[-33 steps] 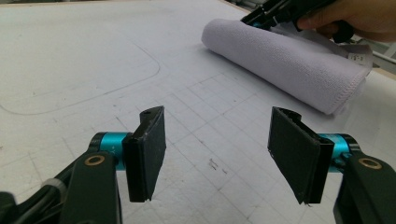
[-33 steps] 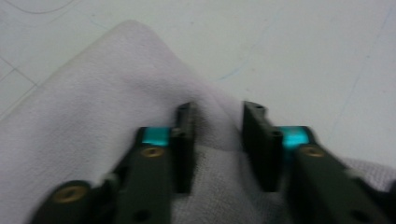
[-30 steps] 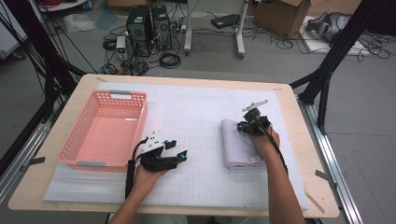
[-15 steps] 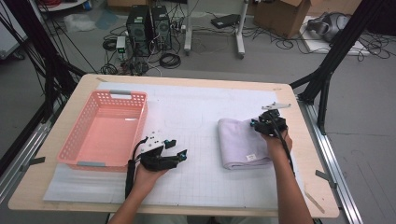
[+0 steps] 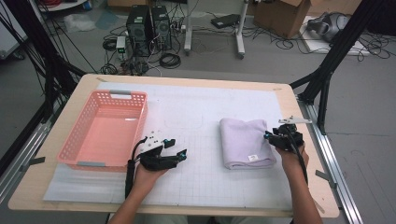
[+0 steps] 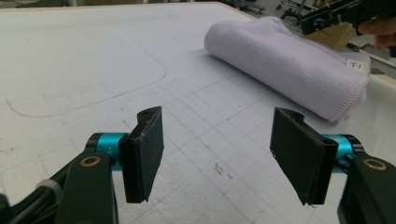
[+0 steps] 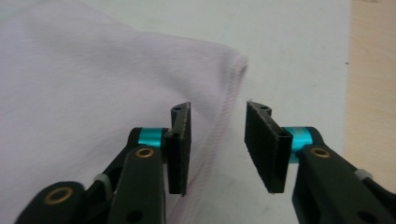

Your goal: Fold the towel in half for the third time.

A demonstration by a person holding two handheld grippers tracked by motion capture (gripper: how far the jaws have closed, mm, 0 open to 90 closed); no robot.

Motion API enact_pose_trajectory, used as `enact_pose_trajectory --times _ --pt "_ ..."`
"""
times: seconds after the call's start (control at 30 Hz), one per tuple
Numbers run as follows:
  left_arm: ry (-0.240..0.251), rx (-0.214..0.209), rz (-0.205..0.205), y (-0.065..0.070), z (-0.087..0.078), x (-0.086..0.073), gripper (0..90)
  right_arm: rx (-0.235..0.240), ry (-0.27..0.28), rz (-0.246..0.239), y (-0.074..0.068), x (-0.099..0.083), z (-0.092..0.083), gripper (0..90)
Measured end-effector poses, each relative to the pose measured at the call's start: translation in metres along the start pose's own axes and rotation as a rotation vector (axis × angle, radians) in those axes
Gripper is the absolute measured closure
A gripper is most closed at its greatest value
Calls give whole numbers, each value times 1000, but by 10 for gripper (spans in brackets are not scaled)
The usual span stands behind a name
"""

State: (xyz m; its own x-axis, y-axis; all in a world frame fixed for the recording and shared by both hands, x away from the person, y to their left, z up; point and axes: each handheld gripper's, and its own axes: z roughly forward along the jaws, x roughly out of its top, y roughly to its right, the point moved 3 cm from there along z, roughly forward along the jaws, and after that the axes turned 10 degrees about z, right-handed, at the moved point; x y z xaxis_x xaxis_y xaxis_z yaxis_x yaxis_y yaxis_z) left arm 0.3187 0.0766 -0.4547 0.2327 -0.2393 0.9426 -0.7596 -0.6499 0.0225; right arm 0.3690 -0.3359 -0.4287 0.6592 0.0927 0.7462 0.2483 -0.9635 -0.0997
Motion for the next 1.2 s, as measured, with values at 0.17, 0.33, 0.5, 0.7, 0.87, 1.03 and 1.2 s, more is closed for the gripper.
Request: enact_pose_trajectory --times 0.17,0.33,0.5,0.7,0.87,1.03,1.2 --pt "-2 -3 -4 1 0 0 315 103 -3 -59 -12 -26 -15 500" --pt "8 7 -18 -1 -1 1 265 40 -8 -107 -9 -54 -25 495" --pt "10 24 -30 -3 -3 1 175 6 29 -87 -3 -60 -40 473" --pt "13 34 -30 -5 -4 2 177 71 108 -39 -2 -65 -57 389" --pt "31 30 -21 -6 -6 6 196 131 147 -18 -3 -70 -64 271" --pt "60 2 5 -4 -6 12 176 156 169 -39 -5 -69 -68 216" --pt "61 9 37 2 -4 16 172 164 188 -52 -6 -68 -73 194"
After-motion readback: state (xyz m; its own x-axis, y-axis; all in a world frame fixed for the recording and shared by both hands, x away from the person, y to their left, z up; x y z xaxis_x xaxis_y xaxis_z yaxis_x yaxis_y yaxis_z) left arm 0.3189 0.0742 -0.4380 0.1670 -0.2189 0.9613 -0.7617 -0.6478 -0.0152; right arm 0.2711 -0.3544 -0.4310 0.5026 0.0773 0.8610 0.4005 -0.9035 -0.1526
